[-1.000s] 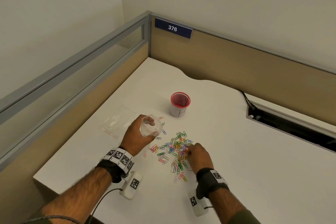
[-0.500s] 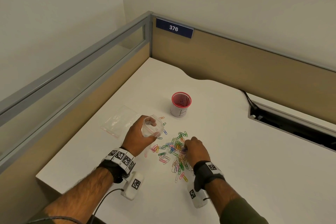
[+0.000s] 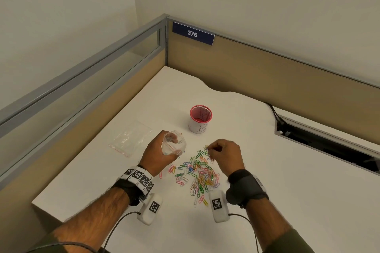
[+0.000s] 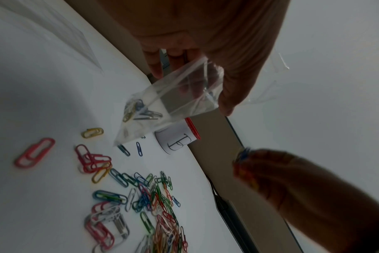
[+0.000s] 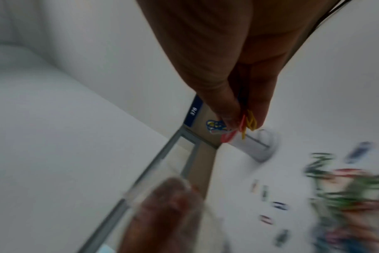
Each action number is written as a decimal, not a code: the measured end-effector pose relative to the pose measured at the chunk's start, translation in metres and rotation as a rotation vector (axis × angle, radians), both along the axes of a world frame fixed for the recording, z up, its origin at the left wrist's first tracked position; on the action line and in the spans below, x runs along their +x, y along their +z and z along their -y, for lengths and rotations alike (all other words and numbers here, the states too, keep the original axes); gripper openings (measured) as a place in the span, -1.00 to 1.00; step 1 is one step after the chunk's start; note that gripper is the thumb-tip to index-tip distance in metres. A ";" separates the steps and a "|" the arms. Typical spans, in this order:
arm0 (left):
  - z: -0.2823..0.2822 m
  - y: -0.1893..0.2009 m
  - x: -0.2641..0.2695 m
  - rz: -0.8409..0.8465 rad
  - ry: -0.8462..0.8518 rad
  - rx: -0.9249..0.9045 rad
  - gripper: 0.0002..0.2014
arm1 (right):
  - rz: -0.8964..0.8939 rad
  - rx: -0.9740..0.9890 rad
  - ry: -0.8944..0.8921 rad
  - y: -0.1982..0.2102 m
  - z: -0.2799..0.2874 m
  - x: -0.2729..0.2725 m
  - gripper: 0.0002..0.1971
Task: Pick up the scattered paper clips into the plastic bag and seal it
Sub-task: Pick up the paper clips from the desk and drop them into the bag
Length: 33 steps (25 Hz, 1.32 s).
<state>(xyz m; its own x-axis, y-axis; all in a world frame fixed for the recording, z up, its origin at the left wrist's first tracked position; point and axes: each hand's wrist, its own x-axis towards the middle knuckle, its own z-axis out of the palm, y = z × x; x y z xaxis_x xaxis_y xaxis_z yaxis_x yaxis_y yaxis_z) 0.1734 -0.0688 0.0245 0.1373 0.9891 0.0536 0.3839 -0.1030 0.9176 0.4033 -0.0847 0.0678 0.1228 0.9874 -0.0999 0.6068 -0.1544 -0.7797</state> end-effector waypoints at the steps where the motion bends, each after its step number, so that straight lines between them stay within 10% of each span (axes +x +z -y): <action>1: 0.000 0.000 0.002 -0.002 -0.004 -0.003 -0.56 | -0.060 0.037 0.001 0.014 -0.002 -0.007 -0.90; 15: -0.001 0.002 0.006 0.019 -0.034 0.041 -0.58 | 0.003 0.276 0.124 0.062 -0.010 -0.058 -0.85; 24: 0.011 0.000 -0.019 0.066 0.026 0.039 -0.58 | 0.611 -0.397 0.055 -0.069 0.032 0.035 -0.76; 33: 0.011 -0.001 -0.018 0.058 0.032 0.040 -0.57 | 0.490 -0.326 0.157 -0.077 0.033 0.005 -0.56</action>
<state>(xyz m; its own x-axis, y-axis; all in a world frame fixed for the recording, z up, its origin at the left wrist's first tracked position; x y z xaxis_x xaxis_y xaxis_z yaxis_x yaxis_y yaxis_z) 0.1556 -0.0797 0.0233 0.1012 0.9898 0.1003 0.3336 -0.1288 0.9339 0.4087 -0.1172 -0.0096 0.0865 0.9255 -0.3688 0.9180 -0.2178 -0.3314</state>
